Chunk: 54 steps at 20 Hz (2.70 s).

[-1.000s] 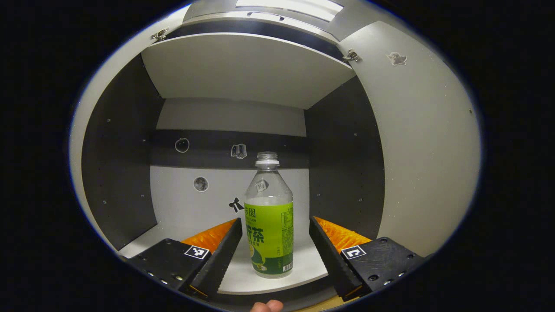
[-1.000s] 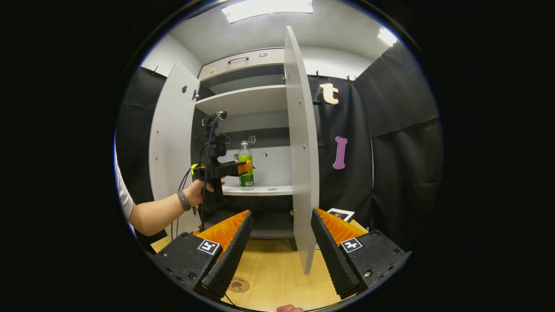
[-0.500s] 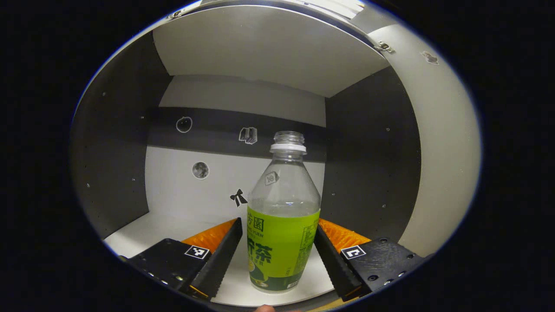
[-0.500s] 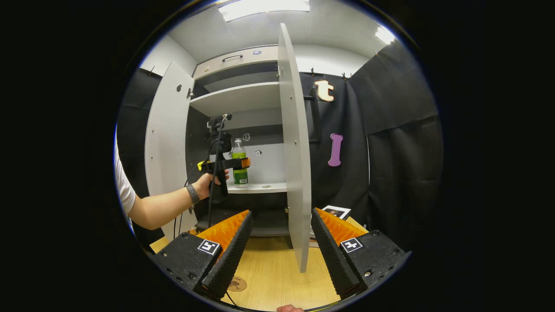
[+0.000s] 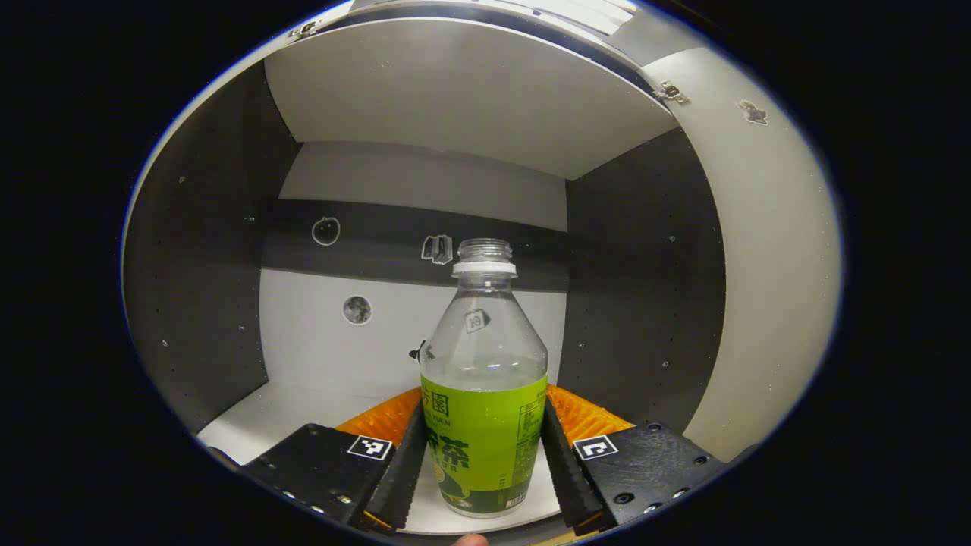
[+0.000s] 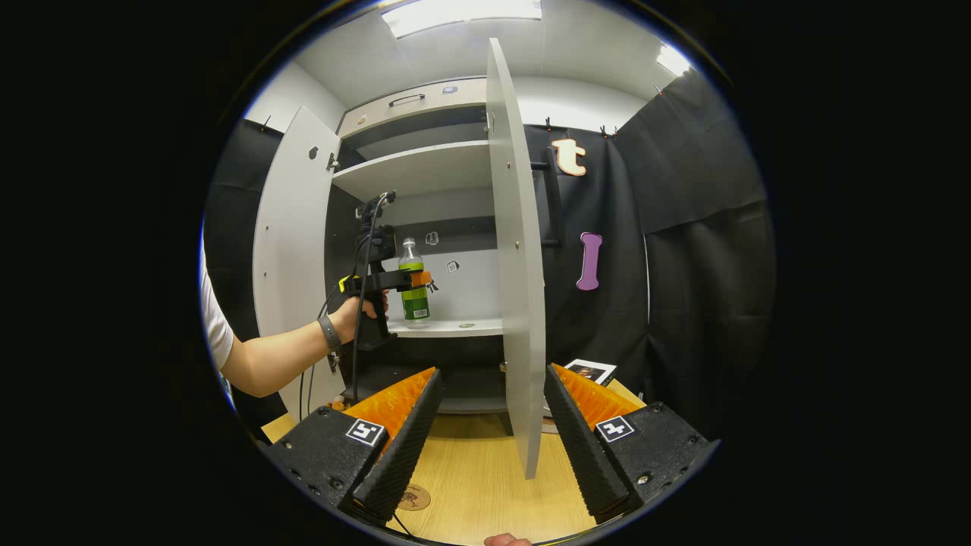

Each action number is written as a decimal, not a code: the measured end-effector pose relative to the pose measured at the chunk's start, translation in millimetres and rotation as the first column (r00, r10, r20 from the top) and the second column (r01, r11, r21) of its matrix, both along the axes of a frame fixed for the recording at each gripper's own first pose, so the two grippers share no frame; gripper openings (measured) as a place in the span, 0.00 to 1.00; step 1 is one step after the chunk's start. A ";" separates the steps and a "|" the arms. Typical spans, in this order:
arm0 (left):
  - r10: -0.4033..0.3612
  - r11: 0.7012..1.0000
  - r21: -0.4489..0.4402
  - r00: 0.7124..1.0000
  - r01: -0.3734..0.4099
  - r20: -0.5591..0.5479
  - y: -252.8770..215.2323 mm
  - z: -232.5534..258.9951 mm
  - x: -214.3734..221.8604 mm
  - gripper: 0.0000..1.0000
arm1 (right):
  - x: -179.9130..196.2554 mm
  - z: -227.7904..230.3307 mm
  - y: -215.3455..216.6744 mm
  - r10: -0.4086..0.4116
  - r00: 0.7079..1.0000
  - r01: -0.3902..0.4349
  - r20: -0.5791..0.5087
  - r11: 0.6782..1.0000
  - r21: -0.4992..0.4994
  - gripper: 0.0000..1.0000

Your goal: Grasp the bottle in the cabinet with the left hand and place it on the coaster, then close the right door with the right hand and the left door with the left hand.

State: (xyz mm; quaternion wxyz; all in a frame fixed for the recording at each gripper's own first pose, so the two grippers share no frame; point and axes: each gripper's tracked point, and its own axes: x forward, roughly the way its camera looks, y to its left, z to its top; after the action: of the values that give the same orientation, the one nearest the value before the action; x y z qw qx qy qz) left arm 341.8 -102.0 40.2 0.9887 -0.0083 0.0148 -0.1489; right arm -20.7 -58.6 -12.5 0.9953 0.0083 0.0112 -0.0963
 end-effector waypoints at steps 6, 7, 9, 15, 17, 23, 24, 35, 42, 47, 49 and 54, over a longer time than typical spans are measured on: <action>-0.022 0.999 0.031 0.999 0.021 0.045 8.9 14.6 -40.2 0.71 | 12.2 7.7 13.2 0.073 0.997 -0.072 0.033 0.997 -0.021 0.83; -0.030 0.999 0.032 0.998 0.029 0.047 9.3 16.4 -49.6 0.71 | 13.3 9.5 17.4 0.094 0.995 -0.093 0.040 0.996 -0.016 0.83; -0.048 0.998 0.041 0.997 0.046 0.059 8.3 19.4 -69.8 0.71 | 16.7 14.0 22.4 0.117 0.992 -0.116 0.052 0.993 -0.019 0.83; -0.106 0.993 0.063 0.994 0.103 0.041 -4.5 -0.7 -136.1 0.68 | 12.2 39.2 25.2 0.166 0.981 -0.160 0.103 0.985 -0.064 0.83; -0.122 0.992 0.025 0.992 0.121 0.023 -11.6 -16.6 -158.6 0.72 | 8.9 46.5 21.9 0.166 0.980 -0.157 0.110 0.984 -0.085 0.83; -0.055 0.998 0.018 0.998 0.055 0.033 -1.7 -66.0 -201.6 0.72 | -1.0 58.9 16.5 0.160 0.981 -0.150 0.114 0.985 -0.086 0.83; -0.048 0.999 0.023 0.998 0.047 0.031 -0.7 -76.4 -209.1 0.71 | -1.1 62.4 16.1 0.157 0.980 -0.148 0.118 0.985 -0.089 0.83; 0.035 0.999 -0.009 0.995 -0.036 -0.090 -4.2 -211.0 -285.6 0.72 | 5.3 51.5 19.8 0.157 0.987 -0.152 0.023 0.978 -0.141 0.83; 0.084 0.994 0.079 0.994 -0.078 -0.075 -7.5 -258.2 -305.5 0.72 | 10.6 44.9 20.0 0.163 0.986 -0.164 -0.015 0.984 -0.070 0.83; 0.124 0.989 0.093 0.990 -0.118 -0.067 -2.5 -264.7 -313.7 0.72 | 7.2 38.1 7.6 0.123 0.991 -0.126 -0.052 0.989 -0.077 0.83; 0.144 0.984 0.112 0.988 -0.138 -0.051 3.6 -268.3 -315.8 0.72 | 5.5 31.9 3.4 0.114 0.991 -0.118 -0.067 0.990 -0.070 0.83; 0.124 0.990 0.079 0.989 -0.117 -0.085 -0.8 -283.1 -320.0 0.72 | 9.8 21.3 7.5 0.136 0.987 -0.140 -0.083 0.989 -0.041 0.84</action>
State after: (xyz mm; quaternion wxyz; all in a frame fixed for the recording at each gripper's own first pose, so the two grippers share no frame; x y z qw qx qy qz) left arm 21.8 -102.8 -242.9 0.9939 0.0206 0.0640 -0.0876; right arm -10.9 -51.1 8.8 0.9982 -0.0197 0.0495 -0.0276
